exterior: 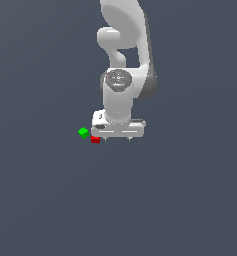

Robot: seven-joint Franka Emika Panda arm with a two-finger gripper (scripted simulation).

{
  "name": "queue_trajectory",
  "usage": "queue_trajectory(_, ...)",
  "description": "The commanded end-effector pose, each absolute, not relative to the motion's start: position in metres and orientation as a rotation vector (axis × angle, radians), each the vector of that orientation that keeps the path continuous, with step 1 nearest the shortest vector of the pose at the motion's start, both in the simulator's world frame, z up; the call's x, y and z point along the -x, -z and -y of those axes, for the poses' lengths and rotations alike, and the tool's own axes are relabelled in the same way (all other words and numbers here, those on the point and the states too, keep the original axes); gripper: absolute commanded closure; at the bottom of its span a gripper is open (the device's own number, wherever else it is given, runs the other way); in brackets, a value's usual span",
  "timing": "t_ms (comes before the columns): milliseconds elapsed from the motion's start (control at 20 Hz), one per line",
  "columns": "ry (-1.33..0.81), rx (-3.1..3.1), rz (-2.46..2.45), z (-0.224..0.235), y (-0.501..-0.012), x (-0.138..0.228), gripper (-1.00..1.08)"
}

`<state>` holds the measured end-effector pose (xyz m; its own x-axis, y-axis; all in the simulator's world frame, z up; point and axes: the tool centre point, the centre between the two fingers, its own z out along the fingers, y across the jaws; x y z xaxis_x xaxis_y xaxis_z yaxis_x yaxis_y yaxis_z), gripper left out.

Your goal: Stack the red cube on top of the green cube.

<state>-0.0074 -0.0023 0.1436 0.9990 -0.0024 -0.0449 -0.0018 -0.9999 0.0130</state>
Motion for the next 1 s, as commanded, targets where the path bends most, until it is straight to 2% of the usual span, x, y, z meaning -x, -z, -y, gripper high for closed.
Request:
queue_trajectory(0,0.070,-3.128,0.003,0.002,-0.144,0.007,-0.92)
queue_trajectory(450,0.060,-3.130,0.016,0.019,-0.134,0.020,-0.92)
queue_trajectory(950,0.026,-3.135,0.062,0.078,-0.099,0.063,-0.92)
